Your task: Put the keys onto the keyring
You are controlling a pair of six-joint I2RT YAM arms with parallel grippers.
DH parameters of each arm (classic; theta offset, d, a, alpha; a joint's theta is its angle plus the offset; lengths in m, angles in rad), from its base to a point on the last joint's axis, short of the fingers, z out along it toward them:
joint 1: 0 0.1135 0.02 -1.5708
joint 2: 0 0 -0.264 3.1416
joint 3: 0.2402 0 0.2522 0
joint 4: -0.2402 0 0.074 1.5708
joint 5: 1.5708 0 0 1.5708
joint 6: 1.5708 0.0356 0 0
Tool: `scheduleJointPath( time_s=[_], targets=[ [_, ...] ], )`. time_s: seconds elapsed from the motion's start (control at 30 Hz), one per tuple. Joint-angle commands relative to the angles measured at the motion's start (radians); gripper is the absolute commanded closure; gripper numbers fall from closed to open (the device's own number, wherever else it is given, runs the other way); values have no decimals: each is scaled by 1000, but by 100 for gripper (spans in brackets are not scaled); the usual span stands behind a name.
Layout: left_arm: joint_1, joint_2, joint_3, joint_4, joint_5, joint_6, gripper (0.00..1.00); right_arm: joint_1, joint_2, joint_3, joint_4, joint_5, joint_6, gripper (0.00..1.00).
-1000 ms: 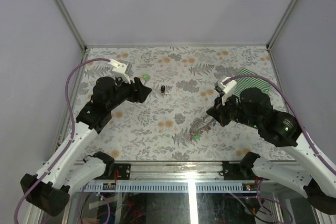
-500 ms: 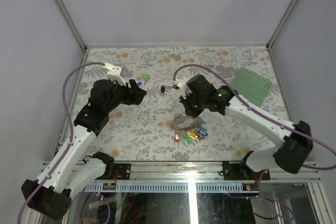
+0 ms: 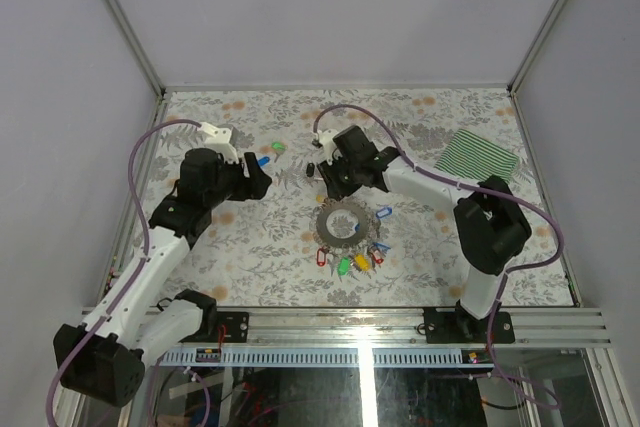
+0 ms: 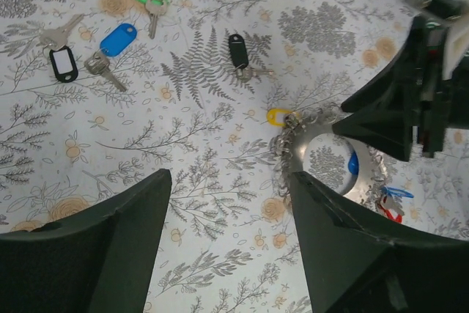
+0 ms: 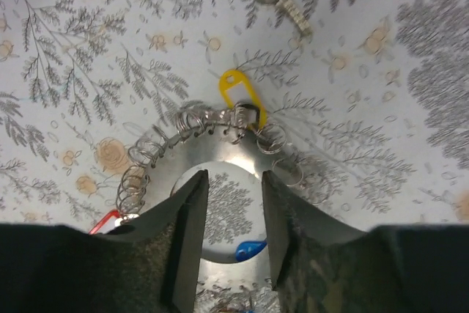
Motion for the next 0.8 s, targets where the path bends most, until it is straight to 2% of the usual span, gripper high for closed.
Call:
scheduleJointPath(
  time_s=[0.0,0.07,0.4,0.63,0.77],
  targets=[
    [25,63,-5,77,22,19,32,-13,-81,-10,153,15,31,52],
    [27,107,3,104,38,20,32,-13,-139,-74,198,33,58,48],
    [27,378,73,253,96,7,31,-14,-522,-426,304,53,251,42],
    [27,587,188,318,133,18,31,-15,-753,-572,197,59,297,42],
    [22,732,280,314,237,27,34,-14,-848,-636,146,52,326,42]
  ],
)
